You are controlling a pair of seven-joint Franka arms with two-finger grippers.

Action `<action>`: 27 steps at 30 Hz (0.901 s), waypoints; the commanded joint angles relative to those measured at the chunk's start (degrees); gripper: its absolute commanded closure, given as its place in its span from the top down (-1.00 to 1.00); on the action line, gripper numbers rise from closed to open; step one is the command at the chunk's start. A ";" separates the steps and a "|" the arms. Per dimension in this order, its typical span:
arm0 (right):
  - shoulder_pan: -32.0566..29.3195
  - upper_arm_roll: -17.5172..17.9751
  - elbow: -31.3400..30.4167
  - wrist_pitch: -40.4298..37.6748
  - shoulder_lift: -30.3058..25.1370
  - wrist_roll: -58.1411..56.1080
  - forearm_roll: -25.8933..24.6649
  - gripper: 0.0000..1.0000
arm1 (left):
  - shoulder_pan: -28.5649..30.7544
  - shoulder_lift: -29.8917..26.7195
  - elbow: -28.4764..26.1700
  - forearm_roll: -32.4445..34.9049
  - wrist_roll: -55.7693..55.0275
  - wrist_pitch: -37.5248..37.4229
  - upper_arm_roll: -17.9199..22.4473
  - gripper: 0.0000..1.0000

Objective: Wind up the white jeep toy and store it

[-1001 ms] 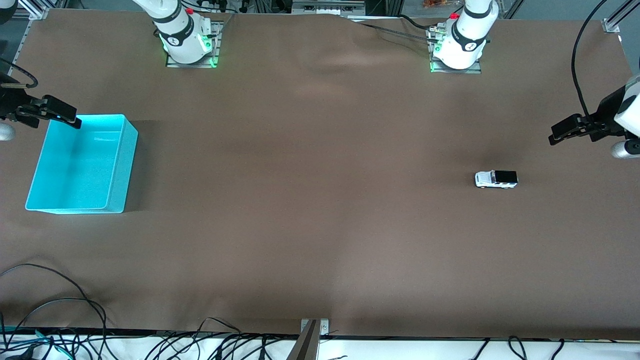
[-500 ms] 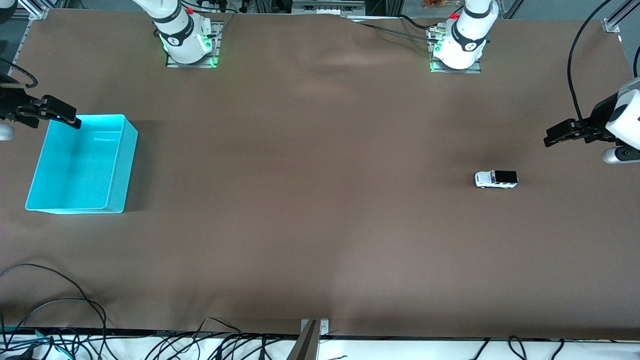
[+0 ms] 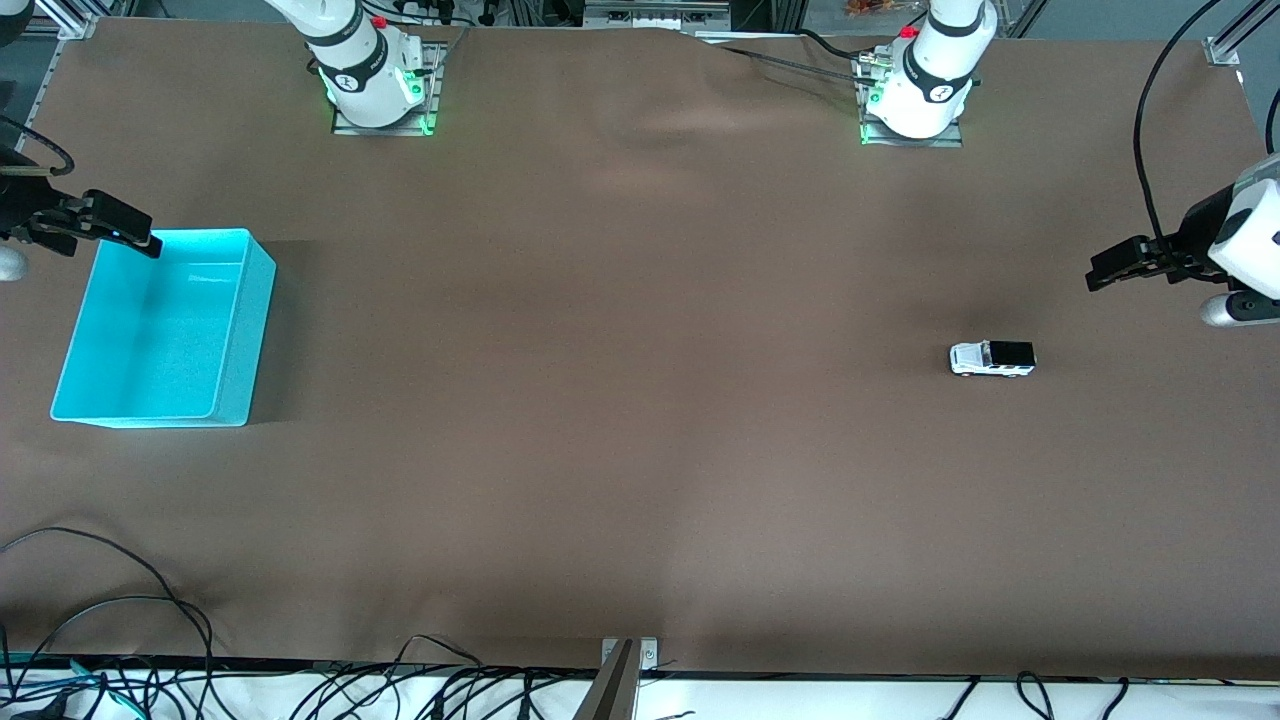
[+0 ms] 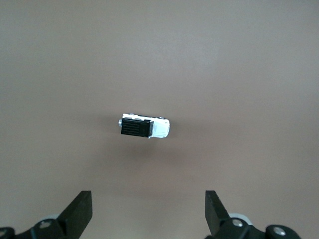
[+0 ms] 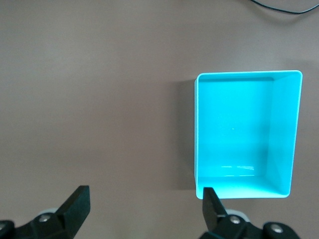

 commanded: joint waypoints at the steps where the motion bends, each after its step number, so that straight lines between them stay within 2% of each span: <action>1: 0.21 0.72 1.13 -0.43 0.04 0.55 -0.39 1.00 | 0.35 -0.32 -0.08 -1.54 0.89 -0.70 0.28 1.00; 27: 0.21 1.77 0.77 -1.22 -1.02 0.55 -0.30 1.00 | 0.43 0.12 -0.16 -1.54 0.98 -0.70 0.28 1.00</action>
